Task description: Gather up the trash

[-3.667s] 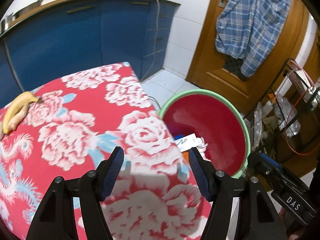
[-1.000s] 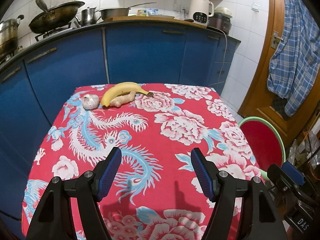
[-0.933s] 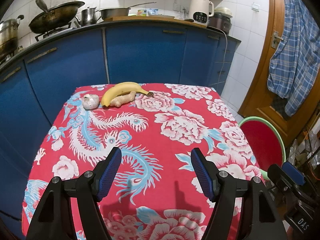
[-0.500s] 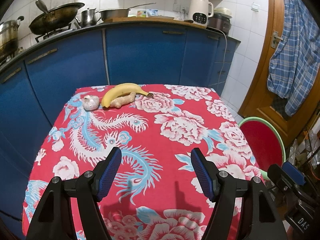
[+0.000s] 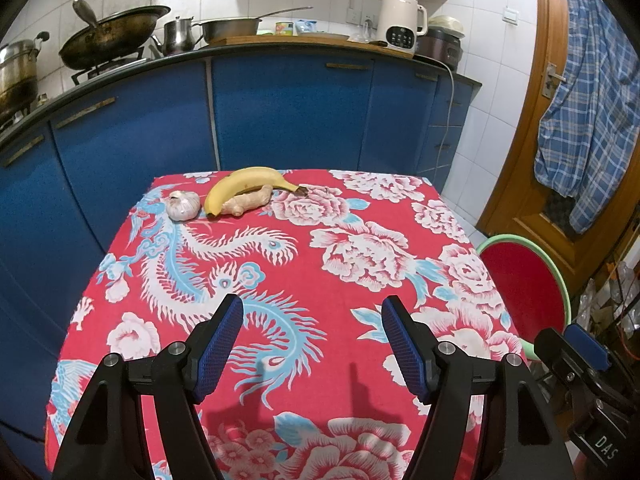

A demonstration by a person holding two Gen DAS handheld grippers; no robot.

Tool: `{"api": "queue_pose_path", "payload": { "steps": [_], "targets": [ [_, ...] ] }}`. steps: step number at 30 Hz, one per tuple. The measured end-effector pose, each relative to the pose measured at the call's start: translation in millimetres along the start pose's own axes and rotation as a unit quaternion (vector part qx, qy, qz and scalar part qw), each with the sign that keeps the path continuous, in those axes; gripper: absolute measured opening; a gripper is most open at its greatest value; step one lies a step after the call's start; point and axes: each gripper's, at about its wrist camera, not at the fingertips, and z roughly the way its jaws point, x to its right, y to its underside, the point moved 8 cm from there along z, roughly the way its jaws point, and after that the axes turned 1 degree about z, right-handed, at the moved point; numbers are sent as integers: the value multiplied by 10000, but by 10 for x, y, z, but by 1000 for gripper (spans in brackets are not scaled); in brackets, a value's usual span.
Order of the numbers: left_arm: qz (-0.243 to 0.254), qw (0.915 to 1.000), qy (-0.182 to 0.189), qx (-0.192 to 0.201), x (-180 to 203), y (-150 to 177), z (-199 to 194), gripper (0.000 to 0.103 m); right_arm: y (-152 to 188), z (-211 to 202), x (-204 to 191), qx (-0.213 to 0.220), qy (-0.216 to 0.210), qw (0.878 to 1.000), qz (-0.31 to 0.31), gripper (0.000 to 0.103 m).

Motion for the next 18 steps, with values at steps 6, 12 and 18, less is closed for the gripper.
{"api": "queue_pose_path", "payload": {
  "steps": [6, 12, 18],
  "targets": [
    [5, 10000, -17, 2, -10, 4, -5, 73, 3, 5, -5, -1, -2, 10000, -1, 75],
    [8, 10000, -10, -2, -16, 15, -20, 73, 13, -2, -25, -23, -3, 10000, 12, 75],
    [5, 10000, -19, 2, -7, 17, -27, 73, 15, -1, -23, -29, -10, 10000, 19, 75]
  ]
}}
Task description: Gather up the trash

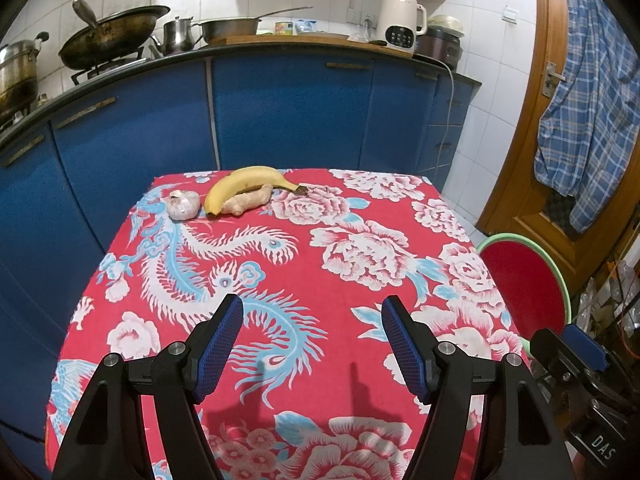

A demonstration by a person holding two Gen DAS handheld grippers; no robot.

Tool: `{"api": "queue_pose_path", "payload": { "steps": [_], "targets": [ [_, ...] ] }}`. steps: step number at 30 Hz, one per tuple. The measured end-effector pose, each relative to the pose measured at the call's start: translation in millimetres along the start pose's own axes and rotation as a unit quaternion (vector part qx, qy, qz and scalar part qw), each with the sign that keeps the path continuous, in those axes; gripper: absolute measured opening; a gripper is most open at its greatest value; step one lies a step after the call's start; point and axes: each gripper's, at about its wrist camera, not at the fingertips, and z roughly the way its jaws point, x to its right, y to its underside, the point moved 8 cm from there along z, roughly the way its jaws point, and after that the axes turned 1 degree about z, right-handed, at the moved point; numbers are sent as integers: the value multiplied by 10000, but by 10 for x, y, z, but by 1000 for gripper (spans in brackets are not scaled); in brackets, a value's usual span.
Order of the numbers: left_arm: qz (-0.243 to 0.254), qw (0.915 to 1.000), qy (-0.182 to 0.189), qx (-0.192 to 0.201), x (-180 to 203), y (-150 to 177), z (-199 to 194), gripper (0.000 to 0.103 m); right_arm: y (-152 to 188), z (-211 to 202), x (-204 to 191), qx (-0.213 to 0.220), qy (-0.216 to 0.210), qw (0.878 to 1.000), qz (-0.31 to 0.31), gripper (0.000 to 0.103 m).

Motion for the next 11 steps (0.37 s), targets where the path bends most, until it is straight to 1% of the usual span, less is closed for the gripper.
{"api": "queue_pose_path", "payload": {
  "steps": [11],
  "targets": [
    [-9, 10000, -22, -5, -17, 0, 0, 73, 11, 6, -11, -8, 6, 10000, -6, 75]
  ]
}}
